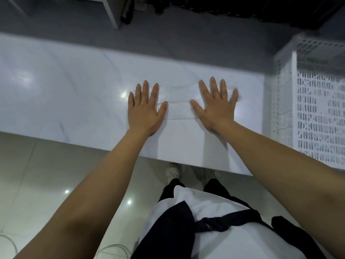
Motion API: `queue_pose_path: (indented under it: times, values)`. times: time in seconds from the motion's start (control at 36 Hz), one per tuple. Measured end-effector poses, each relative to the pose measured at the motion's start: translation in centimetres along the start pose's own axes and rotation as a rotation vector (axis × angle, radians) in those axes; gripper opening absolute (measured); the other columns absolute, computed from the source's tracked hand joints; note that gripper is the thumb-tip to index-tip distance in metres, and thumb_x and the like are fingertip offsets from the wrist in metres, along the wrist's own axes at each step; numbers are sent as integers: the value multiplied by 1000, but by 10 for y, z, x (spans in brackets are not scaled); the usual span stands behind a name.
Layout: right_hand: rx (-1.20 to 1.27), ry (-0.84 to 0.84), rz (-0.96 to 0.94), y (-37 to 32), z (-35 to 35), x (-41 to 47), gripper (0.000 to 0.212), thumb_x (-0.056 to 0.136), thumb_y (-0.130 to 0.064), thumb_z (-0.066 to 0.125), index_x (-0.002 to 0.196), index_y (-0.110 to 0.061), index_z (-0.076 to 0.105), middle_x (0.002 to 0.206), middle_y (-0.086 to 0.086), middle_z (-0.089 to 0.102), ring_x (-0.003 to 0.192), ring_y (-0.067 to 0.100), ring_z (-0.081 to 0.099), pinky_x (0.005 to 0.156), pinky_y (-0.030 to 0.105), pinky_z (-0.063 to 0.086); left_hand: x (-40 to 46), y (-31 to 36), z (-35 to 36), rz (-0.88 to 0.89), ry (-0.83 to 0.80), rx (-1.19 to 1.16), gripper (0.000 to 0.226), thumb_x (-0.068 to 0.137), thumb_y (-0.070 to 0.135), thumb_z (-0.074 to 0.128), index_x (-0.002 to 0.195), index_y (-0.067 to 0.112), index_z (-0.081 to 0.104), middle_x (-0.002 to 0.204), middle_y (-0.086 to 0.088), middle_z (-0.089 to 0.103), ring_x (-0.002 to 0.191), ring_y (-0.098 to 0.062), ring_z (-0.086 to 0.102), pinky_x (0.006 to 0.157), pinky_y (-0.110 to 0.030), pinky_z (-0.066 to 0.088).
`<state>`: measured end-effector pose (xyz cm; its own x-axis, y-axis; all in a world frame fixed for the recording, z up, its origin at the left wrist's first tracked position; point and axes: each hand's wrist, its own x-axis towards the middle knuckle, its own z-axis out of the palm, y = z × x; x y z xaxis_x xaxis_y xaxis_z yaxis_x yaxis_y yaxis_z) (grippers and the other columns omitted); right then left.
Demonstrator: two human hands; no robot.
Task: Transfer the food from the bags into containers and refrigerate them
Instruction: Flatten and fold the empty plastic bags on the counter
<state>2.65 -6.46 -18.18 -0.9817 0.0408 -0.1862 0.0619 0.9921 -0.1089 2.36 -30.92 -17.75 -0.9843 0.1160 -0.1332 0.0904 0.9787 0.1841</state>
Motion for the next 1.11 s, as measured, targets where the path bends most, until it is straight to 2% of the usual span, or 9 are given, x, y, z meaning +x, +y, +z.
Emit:
queue_pose_path:
  times: [0.17, 0.39, 0.47, 0.58, 0.72, 0.83, 0.94, 1.03, 1.11]
  values:
    - [10, 0, 5, 12, -2, 3, 72, 91, -76, -4, 155, -44, -12, 168, -4, -11, 153, 23, -16, 118, 64, -7, 1, 2, 0, -64, 4, -17, 73, 100, 64, 12, 161, 26, -1, 170, -7, -5, 156, -26, -7, 125, -49, -2]
    - [16, -17, -1, 17, -3, 2, 68, 93, -74, -2, 155, -46, -11, 168, -2, -12, 153, 25, -16, 118, 62, -9, -3, -3, -3, -114, -11, -80, 66, 104, 56, 12, 161, 26, -2, 170, -3, -8, 155, -24, -12, 125, -46, -8]
    - [16, -18, -58, 21, -4, 2, 69, 93, -75, -1, 155, -47, -9, 168, 0, -10, 153, 27, -16, 120, 58, -9, -7, -7, -11, -157, 20, -233, 64, 106, 51, 19, 161, 24, 1, 170, -2, -5, 155, -25, -10, 125, -43, -6]
    - [4, -18, -165, 28, -3, 1, 68, 93, -77, 2, 154, -48, -10, 169, -1, -8, 154, 26, -15, 121, 55, -10, -26, -20, -25, -255, 162, -518, 62, 107, 48, 29, 161, 26, 7, 170, 2, -1, 156, -22, -7, 122, -36, -4]
    - [-26, -24, -397, 29, -6, -2, 68, 95, -76, 7, 155, -49, -9, 169, -3, -9, 153, 22, -16, 121, 55, -10, -77, -25, -30, -303, 162, -623, 63, 106, 46, 38, 161, 24, 16, 169, 4, 7, 156, -18, -2, 126, -42, 2]
    - [-72, -40, -569, 26, -11, -4, 68, 96, -76, 9, 156, -48, -7, 168, -3, -8, 153, 21, -16, 121, 56, -8, -124, -10, -28, -163, 109, -525, 81, 93, 68, 41, 160, 33, 11, 169, 7, 1, 156, -15, -5, 124, -39, -1]
    - [-113, -74, -749, 18, -15, -3, 70, 96, -75, 12, 156, -46, -9, 168, -4, -10, 153, 20, -18, 121, 56, -10, -163, 7, -10, 9, -48, -161, 101, 82, 86, 34, 159, 36, -8, 168, 4, -16, 154, -21, -19, 124, -47, -10]
    - [-173, -95, -868, 12, -15, -2, 73, 95, -76, 12, 156, -45, -10, 167, -3, -13, 153, 21, -18, 120, 57, -12, -175, 17, 4, -7, -120, -25, 103, 79, 80, 33, 160, 30, -7, 168, -2, -17, 154, -29, -17, 124, -53, -7]
    - [-204, -95, -905, 8, -15, -2, 76, 92, -79, 11, 156, -44, -10, 168, -2, -11, 154, 23, -15, 119, 61, -9, -177, 27, 7, -26, -91, -14, 95, 85, 62, 43, 161, 24, 1, 168, -7, -10, 155, -33, -8, 124, -51, -6]
